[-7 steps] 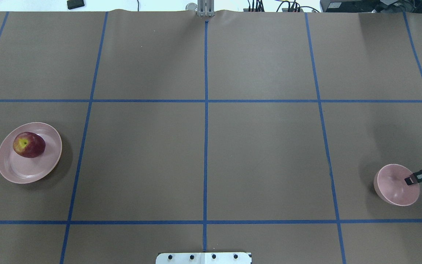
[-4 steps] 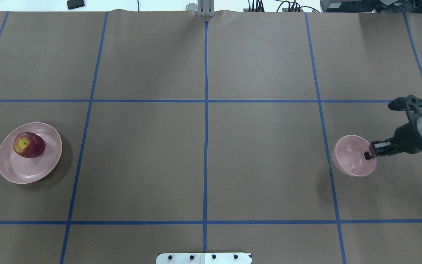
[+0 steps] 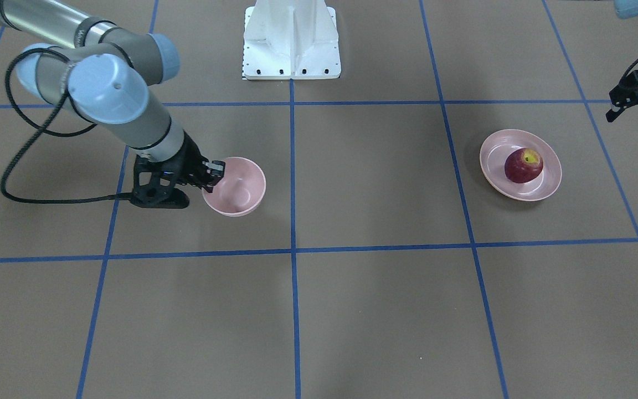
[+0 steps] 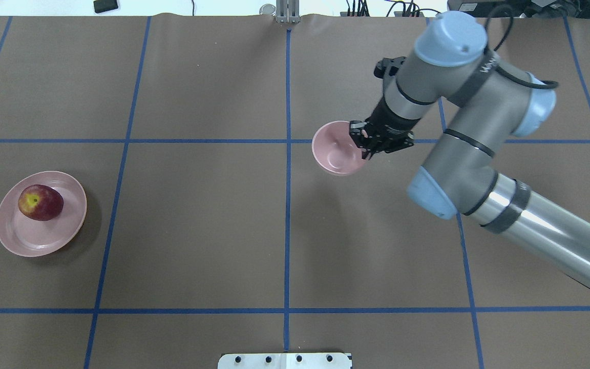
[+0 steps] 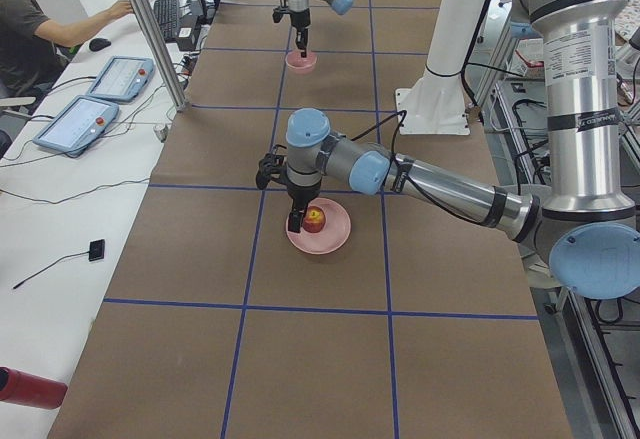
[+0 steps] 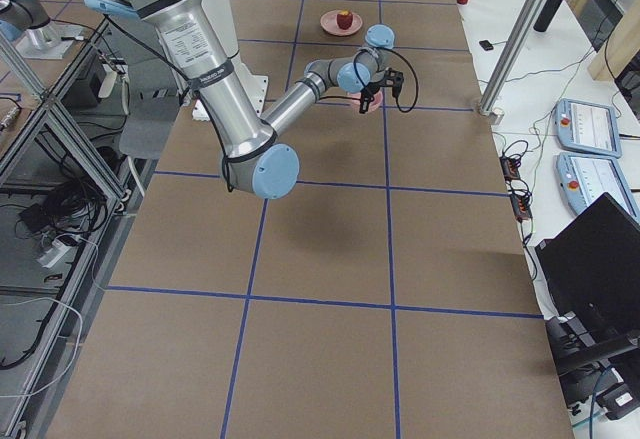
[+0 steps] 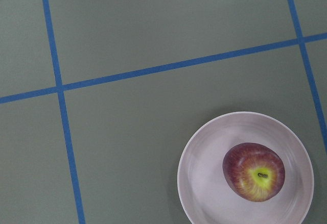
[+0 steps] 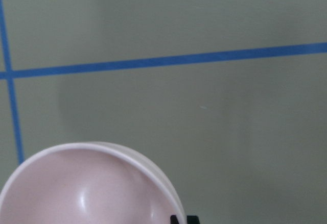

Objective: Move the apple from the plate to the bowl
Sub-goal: 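Slide the pink bowl with the right gripper toward the table center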

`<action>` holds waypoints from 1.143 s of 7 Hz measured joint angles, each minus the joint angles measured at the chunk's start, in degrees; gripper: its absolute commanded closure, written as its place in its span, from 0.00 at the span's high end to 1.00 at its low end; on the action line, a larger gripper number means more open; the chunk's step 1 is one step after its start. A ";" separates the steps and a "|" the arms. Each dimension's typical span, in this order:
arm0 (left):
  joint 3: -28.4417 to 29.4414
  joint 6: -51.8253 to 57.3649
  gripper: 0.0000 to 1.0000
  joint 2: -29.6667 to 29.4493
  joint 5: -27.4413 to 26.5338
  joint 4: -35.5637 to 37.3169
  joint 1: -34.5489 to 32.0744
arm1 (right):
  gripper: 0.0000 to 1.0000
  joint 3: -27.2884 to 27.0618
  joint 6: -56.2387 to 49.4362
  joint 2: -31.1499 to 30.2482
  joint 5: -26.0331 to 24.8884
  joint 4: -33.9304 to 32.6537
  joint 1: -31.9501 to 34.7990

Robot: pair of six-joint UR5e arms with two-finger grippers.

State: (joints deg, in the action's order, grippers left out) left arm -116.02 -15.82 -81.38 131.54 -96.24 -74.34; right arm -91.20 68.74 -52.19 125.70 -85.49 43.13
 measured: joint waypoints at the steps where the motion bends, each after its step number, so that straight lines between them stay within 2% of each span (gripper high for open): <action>1: -0.04 0.00 0.98 0.10 0.02 -0.05 0.02 | 0.00 5.08 2.60 4.04 -1.26 2.48 -1.33; 3: -0.14 0.00 0.98 0.12 0.03 -0.14 0.04 | 0.00 11.93 4.48 7.93 -4.69 6.17 -3.53; 7: 0.05 -0.05 0.98 0.09 0.03 -0.15 0.07 | 0.00 18.14 5.84 10.46 -6.64 10.82 -5.39; 8: 0.07 -0.07 0.98 0.10 0.03 -0.17 0.07 | 0.98 18.45 5.92 10.67 -6.68 10.97 -5.51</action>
State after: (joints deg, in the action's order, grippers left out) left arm -115.95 -15.90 -81.28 131.57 -96.40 -74.27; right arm -72.75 74.66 -41.51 119.02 -74.51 37.62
